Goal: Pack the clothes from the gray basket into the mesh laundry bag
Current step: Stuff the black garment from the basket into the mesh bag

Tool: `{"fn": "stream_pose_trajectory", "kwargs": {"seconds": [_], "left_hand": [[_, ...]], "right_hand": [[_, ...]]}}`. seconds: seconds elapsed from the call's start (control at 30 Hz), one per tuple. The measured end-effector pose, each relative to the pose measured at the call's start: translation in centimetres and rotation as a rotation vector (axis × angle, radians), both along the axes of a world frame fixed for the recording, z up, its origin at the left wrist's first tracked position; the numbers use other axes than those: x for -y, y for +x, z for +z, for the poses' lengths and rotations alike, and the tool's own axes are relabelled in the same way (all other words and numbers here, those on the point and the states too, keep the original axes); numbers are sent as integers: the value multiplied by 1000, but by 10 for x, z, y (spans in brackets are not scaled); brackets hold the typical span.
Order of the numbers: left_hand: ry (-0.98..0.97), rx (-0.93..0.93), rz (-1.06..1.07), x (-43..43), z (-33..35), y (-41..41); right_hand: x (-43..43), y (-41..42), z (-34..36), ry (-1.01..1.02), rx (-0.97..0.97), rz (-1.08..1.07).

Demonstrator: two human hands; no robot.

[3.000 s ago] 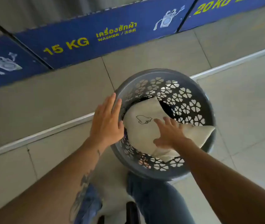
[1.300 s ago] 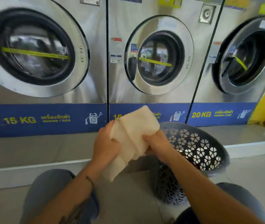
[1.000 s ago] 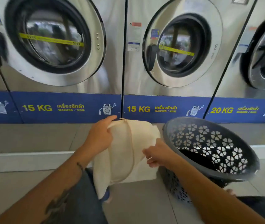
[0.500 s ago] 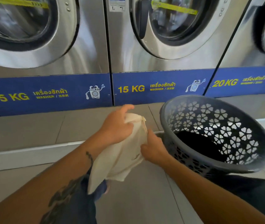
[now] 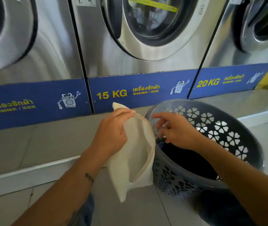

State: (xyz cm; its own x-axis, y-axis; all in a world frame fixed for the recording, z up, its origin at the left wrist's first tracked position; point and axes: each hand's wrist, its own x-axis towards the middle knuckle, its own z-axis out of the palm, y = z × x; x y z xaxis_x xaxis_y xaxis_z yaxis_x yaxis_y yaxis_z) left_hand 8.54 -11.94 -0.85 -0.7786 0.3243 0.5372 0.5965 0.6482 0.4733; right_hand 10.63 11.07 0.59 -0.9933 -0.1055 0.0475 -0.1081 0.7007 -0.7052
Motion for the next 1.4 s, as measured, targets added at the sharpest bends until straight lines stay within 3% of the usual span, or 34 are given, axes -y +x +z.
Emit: {"fn": "stream_pose_trajectory", "kwargs": {"seconds": [0.13,0.53,0.6,0.7,0.83,0.97,1.2,1.4], "left_hand": [[-65,105,-14,-34,-6,-3],[-80,197,42,-78,-20,-31],[-96,197,57,-80,-21,-35],[-116,212,84,-80,-22,-37],[-114,256,94,-81,-25,-40],[-72,282,133,-81,-23,-45],[-41,305,133,-76,-10,-44],[-6,281,147,-61,0,-30]], "right_hand": [[-56,-15,-28,153,64,-63],[-106,-53,-130,926,742,136],[-103,-53,-135,1039,835,252],[-100,-65,-149,1053,904,363],[-104,-70,-192,1042,853,321],[-104,-70,-196,952,616,335],[-97,-67,-132,745,445,282],[-89,-36,-46,468,132,69]]}}
